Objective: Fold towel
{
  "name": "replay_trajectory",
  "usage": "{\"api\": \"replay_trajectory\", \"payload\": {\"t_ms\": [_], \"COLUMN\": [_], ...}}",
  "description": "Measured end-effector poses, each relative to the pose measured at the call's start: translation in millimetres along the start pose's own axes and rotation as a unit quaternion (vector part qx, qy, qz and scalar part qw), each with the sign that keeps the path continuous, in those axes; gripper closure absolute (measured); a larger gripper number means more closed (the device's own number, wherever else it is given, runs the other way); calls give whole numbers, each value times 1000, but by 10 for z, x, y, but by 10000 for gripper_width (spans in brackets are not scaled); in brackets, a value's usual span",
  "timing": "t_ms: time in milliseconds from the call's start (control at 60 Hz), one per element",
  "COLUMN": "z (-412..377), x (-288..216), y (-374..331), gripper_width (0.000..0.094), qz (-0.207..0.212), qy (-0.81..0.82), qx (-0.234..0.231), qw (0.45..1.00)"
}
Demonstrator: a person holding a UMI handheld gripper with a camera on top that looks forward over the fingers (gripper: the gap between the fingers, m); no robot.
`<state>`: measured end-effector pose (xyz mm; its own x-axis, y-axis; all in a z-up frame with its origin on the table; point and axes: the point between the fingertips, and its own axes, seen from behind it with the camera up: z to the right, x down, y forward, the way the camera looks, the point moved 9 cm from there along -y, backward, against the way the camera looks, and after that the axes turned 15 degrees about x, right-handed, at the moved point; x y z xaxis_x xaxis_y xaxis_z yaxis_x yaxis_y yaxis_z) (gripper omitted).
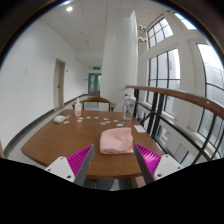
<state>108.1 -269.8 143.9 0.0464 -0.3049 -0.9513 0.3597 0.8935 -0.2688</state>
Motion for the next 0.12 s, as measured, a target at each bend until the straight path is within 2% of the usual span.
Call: {"api": "replay_trajectory", "payload": {"t_ms": [117], "z": [110], "x": [47], "y": [26], "gripper_width": [94], "qz": [2], "qy": [-7], "qx": [18], "qw": [1000]}}
